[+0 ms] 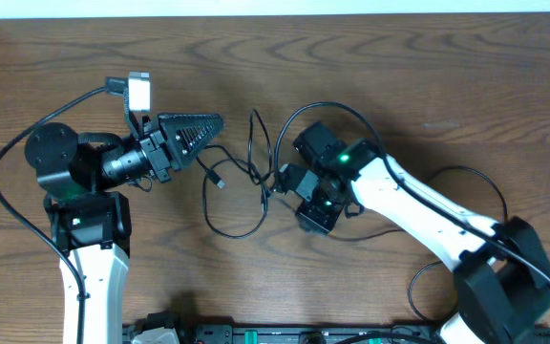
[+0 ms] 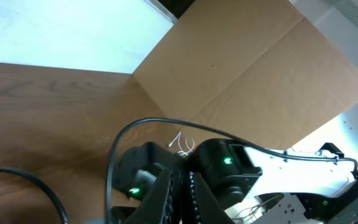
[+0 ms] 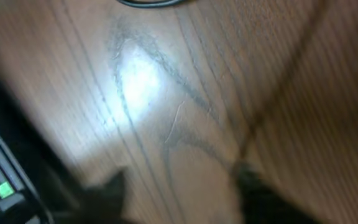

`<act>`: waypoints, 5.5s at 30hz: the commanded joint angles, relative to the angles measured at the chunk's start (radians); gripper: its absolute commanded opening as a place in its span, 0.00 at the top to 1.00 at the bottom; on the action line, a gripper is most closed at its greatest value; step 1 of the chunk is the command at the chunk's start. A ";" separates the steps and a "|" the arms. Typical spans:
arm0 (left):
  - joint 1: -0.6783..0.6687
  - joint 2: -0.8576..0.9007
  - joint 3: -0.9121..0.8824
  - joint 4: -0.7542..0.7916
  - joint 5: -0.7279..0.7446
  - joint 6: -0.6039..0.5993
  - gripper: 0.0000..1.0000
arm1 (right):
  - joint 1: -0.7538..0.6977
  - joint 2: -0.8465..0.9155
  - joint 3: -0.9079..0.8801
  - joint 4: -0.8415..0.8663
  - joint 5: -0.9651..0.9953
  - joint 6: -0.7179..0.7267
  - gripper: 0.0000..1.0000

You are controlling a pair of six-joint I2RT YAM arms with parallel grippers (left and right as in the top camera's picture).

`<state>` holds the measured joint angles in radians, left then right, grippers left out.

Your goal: Untangle cables

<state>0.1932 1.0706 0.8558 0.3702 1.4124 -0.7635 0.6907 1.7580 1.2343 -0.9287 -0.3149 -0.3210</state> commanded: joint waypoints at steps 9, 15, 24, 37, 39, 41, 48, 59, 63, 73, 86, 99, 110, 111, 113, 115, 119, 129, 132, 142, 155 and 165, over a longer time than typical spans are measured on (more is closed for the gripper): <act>-0.003 -0.008 0.018 0.005 0.020 -0.008 0.93 | -0.022 -0.090 0.117 -0.129 0.327 0.394 0.99; -0.003 -0.006 0.018 0.005 0.020 -0.004 0.92 | -0.089 -0.280 0.363 -0.301 0.581 0.496 0.99; -0.003 -0.006 0.018 0.005 0.020 -0.004 0.92 | -0.286 -0.577 0.662 -0.283 0.794 0.500 0.99; -0.003 -0.006 0.018 0.005 0.020 0.003 0.93 | -0.429 -0.898 0.711 -0.237 1.310 0.504 0.99; -0.003 -0.006 0.018 0.005 0.020 0.003 0.93 | -0.429 -0.926 0.711 -0.237 1.411 0.539 0.99; -0.003 -0.006 0.018 0.005 0.019 0.005 0.92 | -0.429 -0.948 0.711 -0.238 1.507 0.576 0.99; 0.028 0.000 0.016 -0.047 -0.054 0.132 0.93 | -0.428 -0.989 0.711 -0.238 1.698 0.605 0.99; 0.231 0.025 0.016 -0.840 -1.374 0.121 0.93 | -0.427 -0.989 0.709 -0.280 1.719 0.605 0.99; 0.239 0.031 0.016 -0.868 -1.448 -0.013 0.92 | -0.427 -0.989 0.709 -0.287 1.696 0.604 0.99; 0.238 0.034 0.016 -0.856 -1.447 -0.018 0.93 | -0.427 -0.989 0.706 -0.328 1.754 0.605 0.99; 0.146 0.077 0.016 -0.690 -0.930 0.235 0.92 | -0.386 -0.986 0.616 -0.274 1.395 0.615 0.99; -0.039 0.082 0.016 -0.668 -0.764 0.387 0.92 | -0.363 -0.605 0.340 -0.107 0.347 0.268 0.99; -0.132 0.082 0.016 -0.769 -0.765 0.476 0.92 | -0.551 -0.040 0.550 -0.412 0.114 0.395 0.99; -0.134 0.082 0.016 -0.776 -0.765 0.476 0.92 | -0.575 -0.014 0.550 -0.444 0.114 0.395 0.99; -0.139 0.082 0.016 -0.791 -0.765 0.479 0.92 | -0.622 0.027 0.550 -0.511 0.113 0.395 0.99; -0.140 0.082 0.016 -0.804 -0.765 0.483 0.92 | -0.660 0.058 0.550 -0.576 0.114 0.392 0.99; -0.140 0.082 0.016 -0.818 -0.765 0.483 0.92 | -0.699 0.077 0.547 -0.702 0.114 0.331 0.99; -0.140 0.082 0.016 -0.859 -0.765 0.538 0.92 | -0.701 0.072 0.546 -0.706 0.130 0.426 0.99; -0.140 0.082 0.016 -0.871 -0.765 0.546 0.92 | -0.711 0.071 0.546 -0.609 0.194 0.546 0.99; -0.140 0.082 0.016 -0.871 -0.765 0.546 0.92 | -0.739 0.071 0.546 -0.511 0.036 0.234 0.01; -0.140 0.082 0.016 -0.874 -0.765 0.546 0.92 | -0.660 0.063 0.224 -0.598 0.120 0.294 0.01; -0.140 0.082 0.016 -0.889 -0.765 0.580 0.92 | -0.657 0.062 -0.046 -0.181 0.389 0.274 0.01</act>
<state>0.0566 1.1511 0.8589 -0.5144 0.6312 -0.2188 0.0341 1.8259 1.2449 -1.1892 -0.1074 -0.0868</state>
